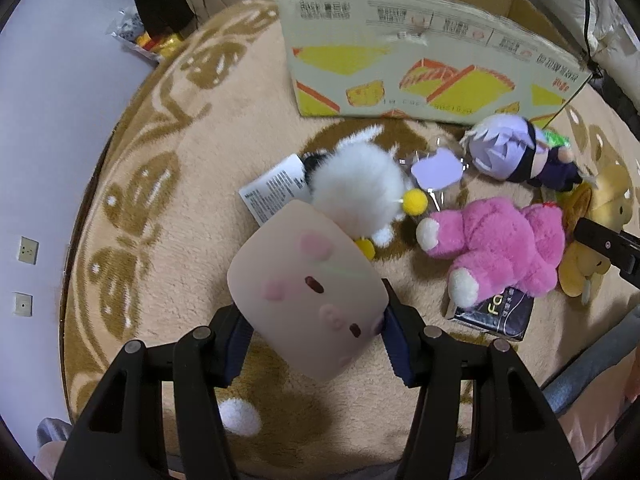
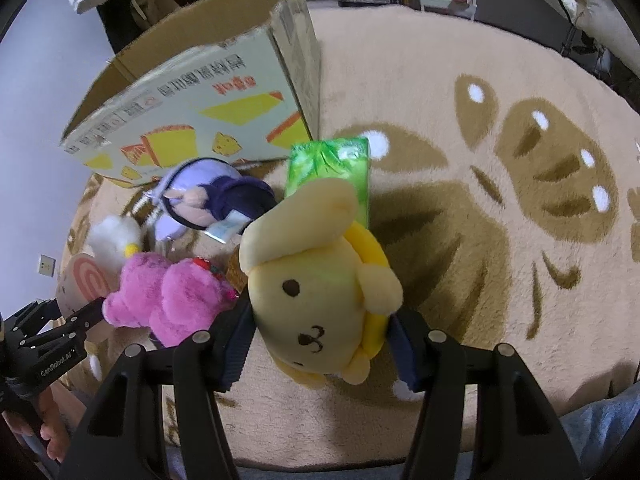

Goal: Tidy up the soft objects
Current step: 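Close the left tool on the pig plush while the right tool closes on the dog plush, then lift the pig plush with the left tool while the right tool carries the dog plush over the box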

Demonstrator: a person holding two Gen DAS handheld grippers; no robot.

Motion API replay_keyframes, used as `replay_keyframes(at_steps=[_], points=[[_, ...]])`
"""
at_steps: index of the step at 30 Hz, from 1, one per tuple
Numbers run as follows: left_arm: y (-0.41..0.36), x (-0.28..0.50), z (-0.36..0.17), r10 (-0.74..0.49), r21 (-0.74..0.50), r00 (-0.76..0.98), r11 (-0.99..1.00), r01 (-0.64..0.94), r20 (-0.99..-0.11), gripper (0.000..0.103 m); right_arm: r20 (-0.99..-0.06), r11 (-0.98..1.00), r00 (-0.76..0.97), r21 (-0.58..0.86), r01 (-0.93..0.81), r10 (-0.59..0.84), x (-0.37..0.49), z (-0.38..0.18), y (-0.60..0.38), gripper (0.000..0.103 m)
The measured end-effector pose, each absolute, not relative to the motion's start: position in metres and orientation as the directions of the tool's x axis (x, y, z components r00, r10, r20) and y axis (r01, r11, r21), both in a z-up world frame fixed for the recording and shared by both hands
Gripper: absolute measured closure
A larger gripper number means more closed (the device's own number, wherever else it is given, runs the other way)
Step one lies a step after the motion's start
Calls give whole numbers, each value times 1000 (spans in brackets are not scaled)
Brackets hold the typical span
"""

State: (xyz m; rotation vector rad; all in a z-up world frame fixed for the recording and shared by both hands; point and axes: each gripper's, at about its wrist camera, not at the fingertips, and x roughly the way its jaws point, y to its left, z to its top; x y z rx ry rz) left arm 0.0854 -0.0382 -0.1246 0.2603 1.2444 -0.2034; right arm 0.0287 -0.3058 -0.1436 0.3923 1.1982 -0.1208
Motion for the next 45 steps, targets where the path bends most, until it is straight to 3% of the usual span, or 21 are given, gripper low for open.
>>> replay_keyframes(at_steps=[11,24,31,45], points=[[-32,66,-79,-45,90,488,964,251,-872,46,-830,943,548,256,213,102,11,-97,-298,40],[-15,51,-45,-87,61,646,977,203,-758,46,-633,956,770,269,121,80,-16,-51,-283,40],[-8,40,-26,-105,44,726,982,183,-680,46,-573,960,815,266,87,85,-22,-38,-279,40],[-17,56,10,-111,71,787,979,193,-606,46,-498,965,865,251,70,66,1,-15,-281,40]])
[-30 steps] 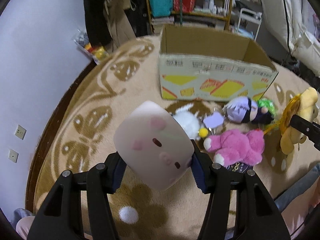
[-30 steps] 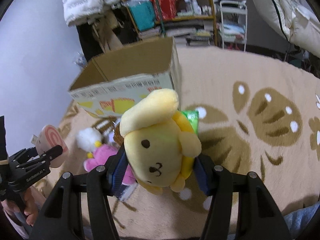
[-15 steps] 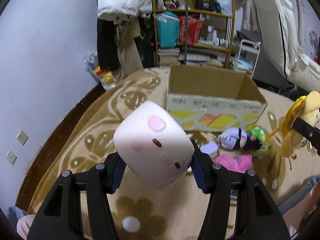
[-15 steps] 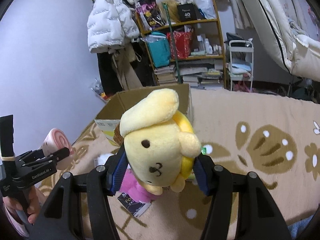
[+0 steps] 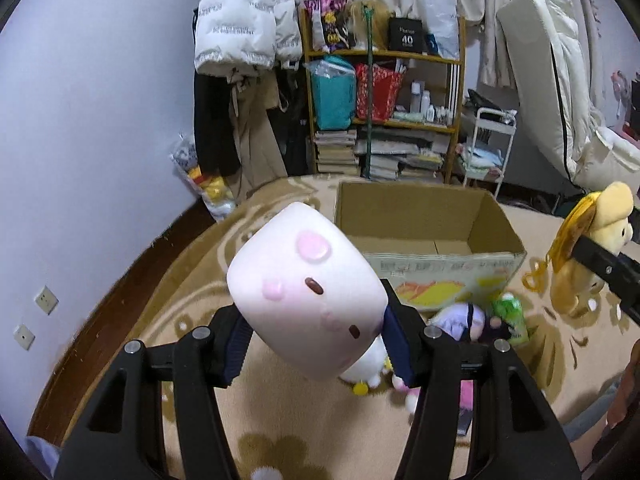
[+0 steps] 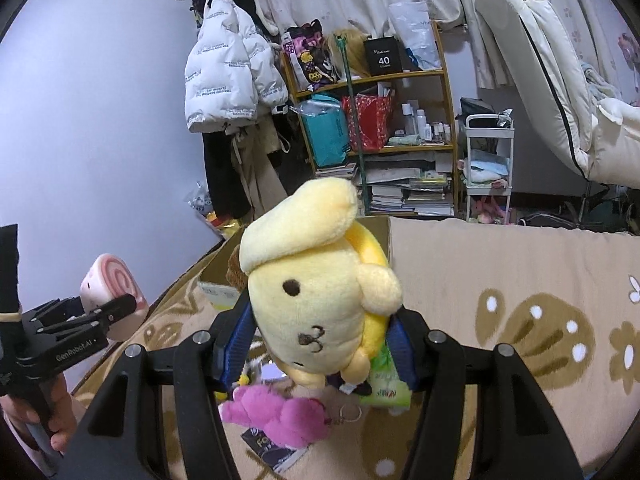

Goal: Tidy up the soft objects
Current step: 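Lift the pig plush with the left tool while the right tool carries the dog plush over the box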

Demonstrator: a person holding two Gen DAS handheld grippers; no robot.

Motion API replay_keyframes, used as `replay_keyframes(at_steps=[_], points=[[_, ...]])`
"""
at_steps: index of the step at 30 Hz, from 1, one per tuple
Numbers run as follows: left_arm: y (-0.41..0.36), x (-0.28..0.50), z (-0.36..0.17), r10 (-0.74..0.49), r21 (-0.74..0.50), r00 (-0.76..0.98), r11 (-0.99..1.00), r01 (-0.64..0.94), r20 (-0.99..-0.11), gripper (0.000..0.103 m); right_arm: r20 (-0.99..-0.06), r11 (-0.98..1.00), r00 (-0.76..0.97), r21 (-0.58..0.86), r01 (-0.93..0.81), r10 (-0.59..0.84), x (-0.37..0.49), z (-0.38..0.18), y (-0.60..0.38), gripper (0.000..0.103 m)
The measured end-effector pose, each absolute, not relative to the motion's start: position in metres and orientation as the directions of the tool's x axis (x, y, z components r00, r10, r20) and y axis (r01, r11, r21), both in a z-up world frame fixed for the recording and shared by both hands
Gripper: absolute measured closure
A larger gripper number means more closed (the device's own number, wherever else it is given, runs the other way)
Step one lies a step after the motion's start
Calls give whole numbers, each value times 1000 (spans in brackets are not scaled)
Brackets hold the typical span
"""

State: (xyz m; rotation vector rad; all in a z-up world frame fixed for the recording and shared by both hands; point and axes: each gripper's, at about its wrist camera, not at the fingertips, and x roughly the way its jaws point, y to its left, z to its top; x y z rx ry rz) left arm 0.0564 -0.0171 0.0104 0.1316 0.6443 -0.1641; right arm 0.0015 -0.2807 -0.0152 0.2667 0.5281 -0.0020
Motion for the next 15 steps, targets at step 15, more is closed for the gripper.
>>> replay_keyframes(at_steps=[15], points=[[-43,123,51,-152,95,839,967,235,-522,46,-450,957,890,283,64,74,62,1,-304,40]])
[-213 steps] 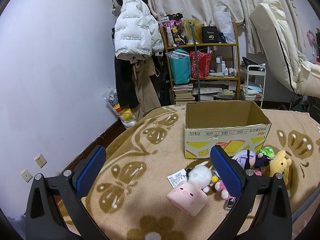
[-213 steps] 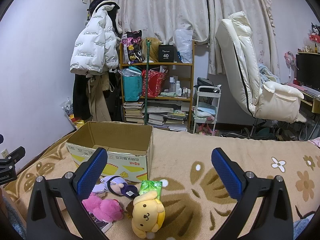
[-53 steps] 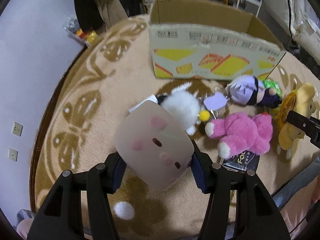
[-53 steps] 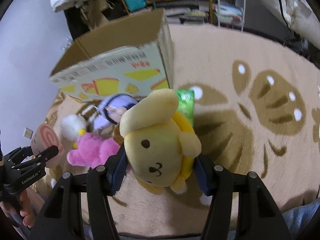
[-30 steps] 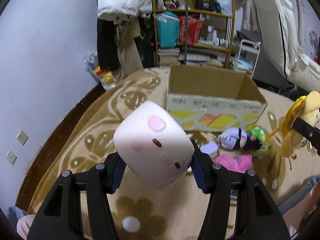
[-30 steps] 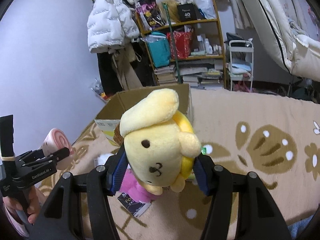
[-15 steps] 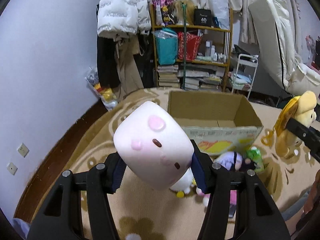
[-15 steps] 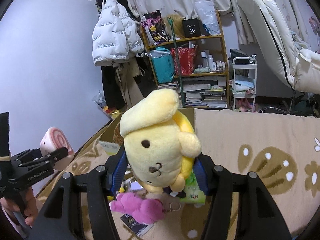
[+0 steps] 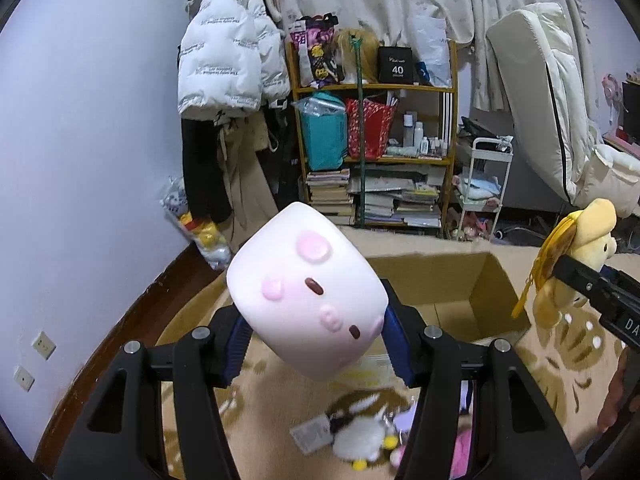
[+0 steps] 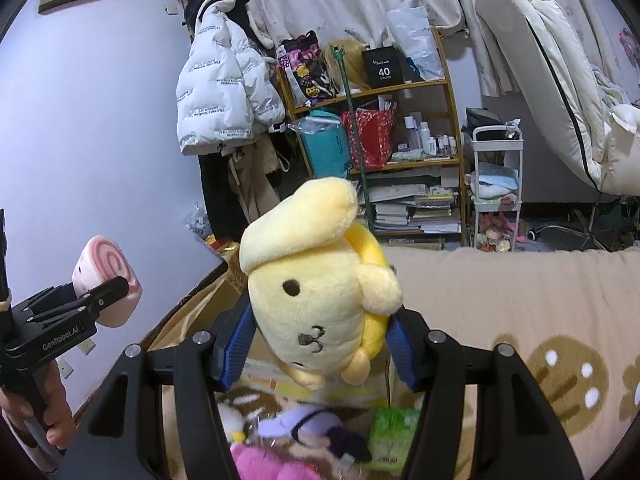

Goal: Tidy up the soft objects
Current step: 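Lift the pig plush with the left tool while the right tool carries the dog plush over the box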

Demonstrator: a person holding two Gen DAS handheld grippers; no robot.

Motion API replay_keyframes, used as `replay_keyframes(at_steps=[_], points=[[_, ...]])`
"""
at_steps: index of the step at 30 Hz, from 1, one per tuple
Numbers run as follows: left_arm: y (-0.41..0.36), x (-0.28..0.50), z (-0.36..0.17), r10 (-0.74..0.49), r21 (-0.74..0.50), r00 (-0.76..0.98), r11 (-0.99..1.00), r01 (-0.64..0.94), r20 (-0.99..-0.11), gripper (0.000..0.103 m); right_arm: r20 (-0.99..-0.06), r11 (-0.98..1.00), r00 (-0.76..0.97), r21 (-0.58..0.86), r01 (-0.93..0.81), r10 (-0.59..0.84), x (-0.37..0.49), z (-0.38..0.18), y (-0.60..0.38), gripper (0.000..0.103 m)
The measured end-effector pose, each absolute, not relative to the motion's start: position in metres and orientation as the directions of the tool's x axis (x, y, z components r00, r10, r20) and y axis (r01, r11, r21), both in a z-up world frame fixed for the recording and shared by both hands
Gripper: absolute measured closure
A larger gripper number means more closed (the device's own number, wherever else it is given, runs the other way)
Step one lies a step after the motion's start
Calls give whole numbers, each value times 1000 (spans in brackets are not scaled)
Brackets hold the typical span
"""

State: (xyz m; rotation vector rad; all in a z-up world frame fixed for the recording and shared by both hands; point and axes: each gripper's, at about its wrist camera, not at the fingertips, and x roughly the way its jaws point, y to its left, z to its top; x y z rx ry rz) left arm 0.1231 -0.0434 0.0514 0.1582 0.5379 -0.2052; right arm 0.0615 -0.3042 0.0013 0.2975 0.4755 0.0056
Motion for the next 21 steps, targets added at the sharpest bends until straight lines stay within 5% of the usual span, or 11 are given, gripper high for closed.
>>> replay_keyframes(at_steps=[8,21], points=[[-60,152,50,-209,86,841,954,289,-499,46,-418,950,900,311,12,125,92,8,-321,40],[-85,185,-7,-228,82,776,938,338,-588,44,-532,953,835,300,33,139,128,-34,-318,40]])
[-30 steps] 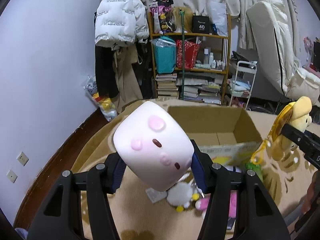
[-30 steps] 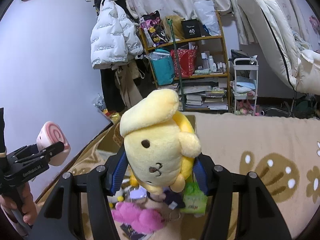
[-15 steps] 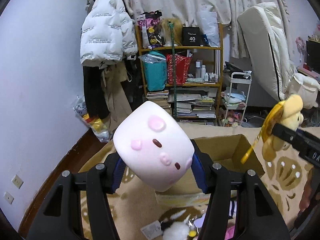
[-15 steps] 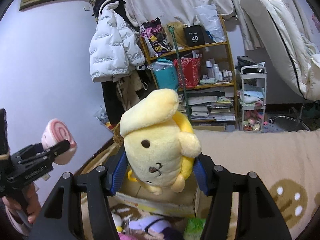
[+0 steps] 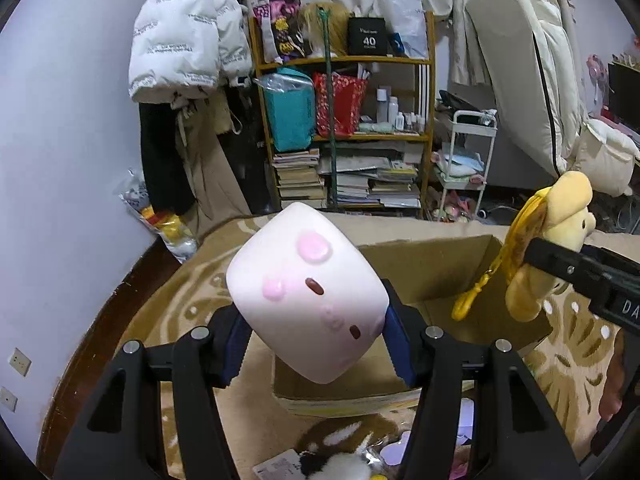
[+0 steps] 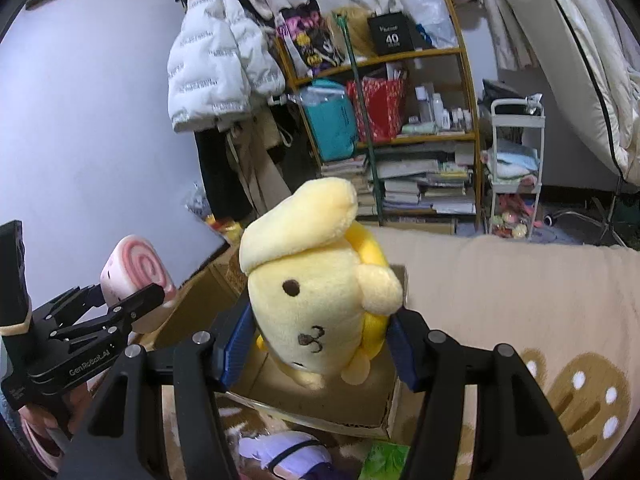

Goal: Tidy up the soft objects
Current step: 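Open both tools to drop the pig and dog plushes into the box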

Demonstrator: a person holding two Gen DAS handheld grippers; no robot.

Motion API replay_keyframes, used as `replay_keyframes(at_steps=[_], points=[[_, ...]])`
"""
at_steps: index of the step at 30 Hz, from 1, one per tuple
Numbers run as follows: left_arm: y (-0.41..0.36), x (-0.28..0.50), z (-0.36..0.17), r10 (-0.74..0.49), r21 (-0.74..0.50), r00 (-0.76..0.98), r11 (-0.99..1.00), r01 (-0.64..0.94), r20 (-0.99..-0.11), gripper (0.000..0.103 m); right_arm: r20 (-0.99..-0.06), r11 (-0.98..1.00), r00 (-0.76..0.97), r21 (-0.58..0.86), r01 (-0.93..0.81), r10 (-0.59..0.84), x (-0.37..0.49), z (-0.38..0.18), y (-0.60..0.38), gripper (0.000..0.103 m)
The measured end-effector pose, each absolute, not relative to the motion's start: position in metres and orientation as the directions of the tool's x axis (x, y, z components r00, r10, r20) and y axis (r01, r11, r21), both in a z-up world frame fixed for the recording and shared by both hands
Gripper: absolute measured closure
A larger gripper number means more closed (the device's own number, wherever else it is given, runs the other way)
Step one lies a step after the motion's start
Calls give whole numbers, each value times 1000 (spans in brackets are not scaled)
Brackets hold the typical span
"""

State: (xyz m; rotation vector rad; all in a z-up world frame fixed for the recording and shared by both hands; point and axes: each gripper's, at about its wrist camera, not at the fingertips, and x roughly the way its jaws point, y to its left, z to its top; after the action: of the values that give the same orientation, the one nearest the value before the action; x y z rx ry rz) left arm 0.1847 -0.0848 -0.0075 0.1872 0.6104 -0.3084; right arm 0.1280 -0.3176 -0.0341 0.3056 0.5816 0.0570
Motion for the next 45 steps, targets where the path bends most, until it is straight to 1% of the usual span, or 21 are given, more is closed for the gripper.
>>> replay_keyframes(at_steps=[6,10,14,19,20,21,22,24,25,26,31,33,34,35,36,41,45], points=[[-98,184,-21,-230,133,783,920,368,-578,41,-571,954,808,297,35,148,134,-52,-316,40],[-102,187,-29,-261,100,751,912,398,-606,40,-601,950,783,309,44,159,139,-64,-316,39],[-107,187,-35,-264,102,734,905,413,-626,38,-622,953,767,300,47,158,138,-70,-313,38],[-105,184,-39,-238,121,733,908,400,-637,31,-641,958,751,284,42,157,136,-72,-309,37],[-104,184,-39,-237,120,736,910,397,-634,28,-644,959,749,280,40,156,135,-73,-308,37],[-103,183,-38,-233,122,742,913,390,-629,20,-649,961,745,274,39,155,134,-73,-307,37],[-101,181,-37,-231,123,751,916,383,-618,14,-654,963,741,268,37,153,133,-74,-306,35],[-100,179,-34,-231,124,763,918,376,-604,9,-653,965,742,260,35,149,131,-73,-304,28],[-99,178,-33,-227,127,766,919,372,-602,9,-650,965,745,259,35,147,130,-72,-304,22],[-99,178,-32,-222,129,767,921,368,-601,9,-645,965,750,260,35,146,129,-71,-304,19],[-91,175,-32,-202,130,763,927,351,-614,8,-627,963,766,266,40,141,120,-62,-302,10],[-88,172,-31,-196,132,764,930,344,-614,7,-619,964,774,262,45,132,115,-58,-302,9],[-87,171,-30,-195,131,765,930,342,-614,6,-617,965,777,256,51,123,113,-57,-302,6],[-85,170,-29,-193,132,766,931,340,-613,6,-616,968,781,244,63,105,111,-55,-301,2],[-83,167,-28,-187,134,769,933,334,-611,4,-612,971,786,228,76,82,107,-52,-300,0],[-72,155,-25,-182,120,770,941,317,-612,3,-601,973,796,216,79,69,94,-45,-300,0],[-66,143,-25,-166,132,767,942,310,-620,3,-601,975,797,209,79,64,80,-41,-299,0]])
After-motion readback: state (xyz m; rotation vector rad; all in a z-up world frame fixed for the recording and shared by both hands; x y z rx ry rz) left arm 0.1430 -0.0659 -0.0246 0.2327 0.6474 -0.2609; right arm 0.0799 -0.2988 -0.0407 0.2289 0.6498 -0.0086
